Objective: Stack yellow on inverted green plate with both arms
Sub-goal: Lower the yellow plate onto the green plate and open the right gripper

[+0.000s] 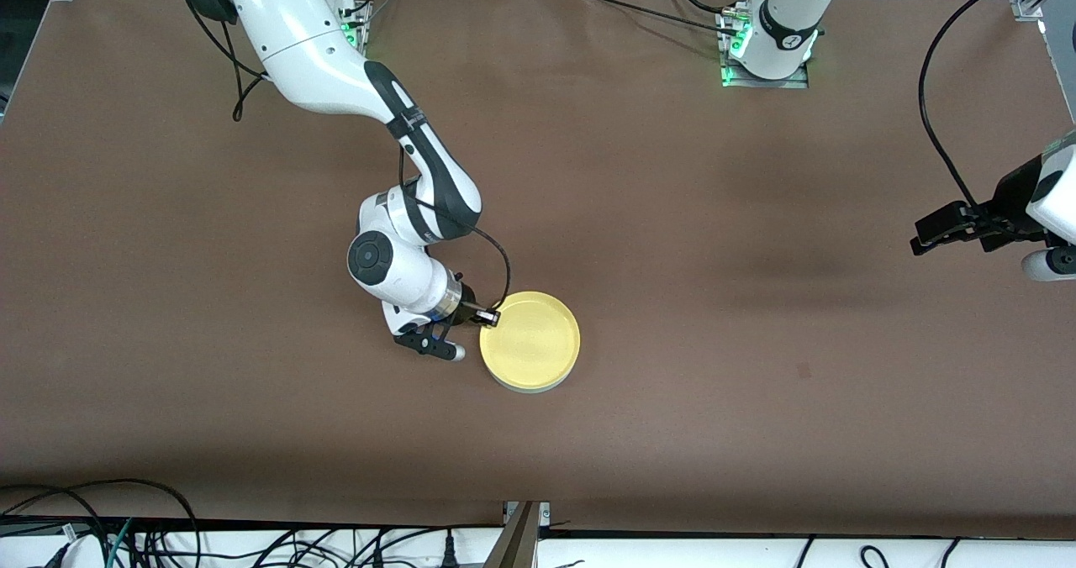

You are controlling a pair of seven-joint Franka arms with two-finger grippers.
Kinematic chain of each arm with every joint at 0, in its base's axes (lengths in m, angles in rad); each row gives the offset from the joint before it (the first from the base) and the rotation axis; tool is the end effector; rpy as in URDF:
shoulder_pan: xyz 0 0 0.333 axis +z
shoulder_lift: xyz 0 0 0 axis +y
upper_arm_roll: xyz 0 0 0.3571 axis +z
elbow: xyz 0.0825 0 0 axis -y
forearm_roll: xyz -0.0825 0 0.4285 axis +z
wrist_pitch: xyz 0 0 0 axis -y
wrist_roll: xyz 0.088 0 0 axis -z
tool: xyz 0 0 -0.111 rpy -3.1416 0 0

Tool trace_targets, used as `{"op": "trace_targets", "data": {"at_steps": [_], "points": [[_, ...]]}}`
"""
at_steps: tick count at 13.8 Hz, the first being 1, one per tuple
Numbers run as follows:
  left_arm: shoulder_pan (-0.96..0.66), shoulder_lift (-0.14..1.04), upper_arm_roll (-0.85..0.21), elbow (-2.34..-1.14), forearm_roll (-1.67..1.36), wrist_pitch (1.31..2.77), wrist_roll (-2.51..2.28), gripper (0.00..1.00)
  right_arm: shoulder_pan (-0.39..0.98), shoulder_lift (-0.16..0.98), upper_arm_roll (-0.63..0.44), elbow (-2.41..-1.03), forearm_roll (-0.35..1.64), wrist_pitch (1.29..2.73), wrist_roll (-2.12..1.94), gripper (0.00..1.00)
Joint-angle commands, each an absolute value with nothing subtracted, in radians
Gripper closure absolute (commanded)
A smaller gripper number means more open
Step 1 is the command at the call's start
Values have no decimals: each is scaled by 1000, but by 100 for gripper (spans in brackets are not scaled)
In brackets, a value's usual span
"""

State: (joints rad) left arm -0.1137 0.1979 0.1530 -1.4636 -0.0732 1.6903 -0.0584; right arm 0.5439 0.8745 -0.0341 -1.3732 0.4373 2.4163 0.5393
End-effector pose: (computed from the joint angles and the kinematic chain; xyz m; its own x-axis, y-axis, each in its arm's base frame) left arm 0.6760 0.0092 0.6033 0.9943 0.1023 0.0284 0.1010 -0.9939 0.0447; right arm 0.7095 0.4080 0.2008 0.9507 -0.3054 -0.0531 -0.3056 -0.8949 -0.3253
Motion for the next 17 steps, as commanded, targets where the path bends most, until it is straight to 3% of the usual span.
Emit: {"op": "trace_targets", "data": {"at_steps": [1,13,14,15,17], "points": [[-109,235,147,-1414,-74,1689,-57,0,543,887,-34,-1339,454,2410,546,100],[-112,267,146,-1382,-74,1690,-66,0,538,903,-35,-1335,448,2410,540,100],[-112,265,144,-1382,-77,1690,-66,0,538,904,-35,-1335,452,2408,541,65],[-112,262,143,-1382,-84,1690,-66,0,538,904,-35,-1339,448,2408,541,1],[-120,255,134,-1379,-86,1689,-69,0,538,897,-37,-1338,442,2396,541,0]]}}
